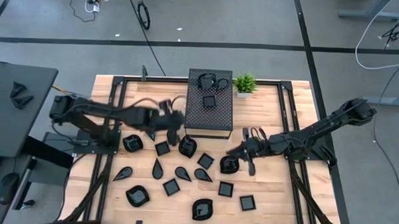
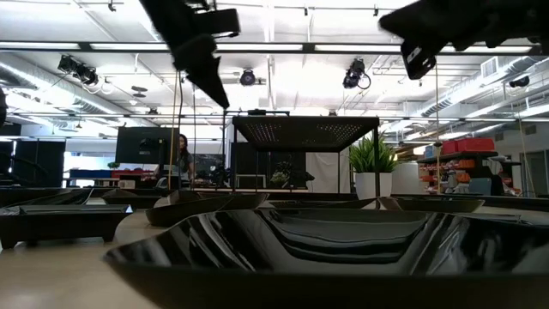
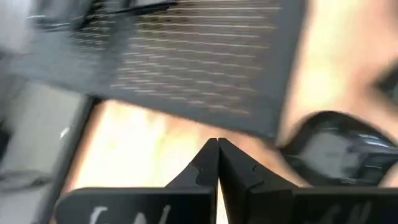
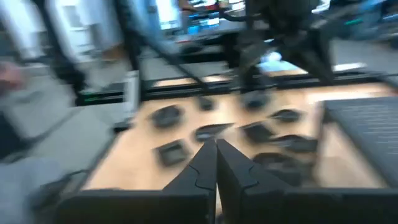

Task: Pick & Place Mini shaped plates
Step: Stack the black leaf-shaped plate on top of the black leaf-shaped plate on the shelf

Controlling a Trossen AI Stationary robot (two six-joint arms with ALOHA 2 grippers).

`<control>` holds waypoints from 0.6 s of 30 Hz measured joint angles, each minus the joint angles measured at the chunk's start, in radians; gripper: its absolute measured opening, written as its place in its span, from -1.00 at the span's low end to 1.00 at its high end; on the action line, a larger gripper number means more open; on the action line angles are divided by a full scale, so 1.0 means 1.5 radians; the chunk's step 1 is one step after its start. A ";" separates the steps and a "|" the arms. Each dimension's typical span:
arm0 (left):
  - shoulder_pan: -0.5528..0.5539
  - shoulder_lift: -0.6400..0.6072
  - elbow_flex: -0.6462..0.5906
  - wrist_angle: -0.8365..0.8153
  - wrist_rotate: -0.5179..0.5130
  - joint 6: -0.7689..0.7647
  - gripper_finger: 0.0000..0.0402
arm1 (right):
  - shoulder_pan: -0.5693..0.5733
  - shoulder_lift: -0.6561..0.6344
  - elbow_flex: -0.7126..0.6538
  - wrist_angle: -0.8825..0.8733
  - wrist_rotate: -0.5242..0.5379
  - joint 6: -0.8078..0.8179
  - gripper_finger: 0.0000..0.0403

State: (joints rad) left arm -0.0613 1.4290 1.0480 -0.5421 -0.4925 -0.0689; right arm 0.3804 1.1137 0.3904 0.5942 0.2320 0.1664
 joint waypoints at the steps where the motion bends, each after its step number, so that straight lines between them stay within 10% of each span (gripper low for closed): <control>1: -0.014 -0.006 -0.030 0.038 0.005 -0.002 -0.93 | 0.000 0.000 0.000 -0.002 -0.021 0.014 -0.96; 10: -0.101 -0.005 -0.205 0.370 0.048 -0.042 -0.97 | 0.006 0.000 0.034 -0.064 -0.025 0.058 -0.87; 18: -0.125 -0.005 -0.228 0.424 0.032 -0.057 -0.94 | 0.074 0.013 0.198 -0.445 0.071 0.082 -0.67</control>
State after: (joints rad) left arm -0.2489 1.4212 0.7055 0.0946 -0.4442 -0.1539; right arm 0.4922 1.1327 0.6881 -0.0734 0.3383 0.2889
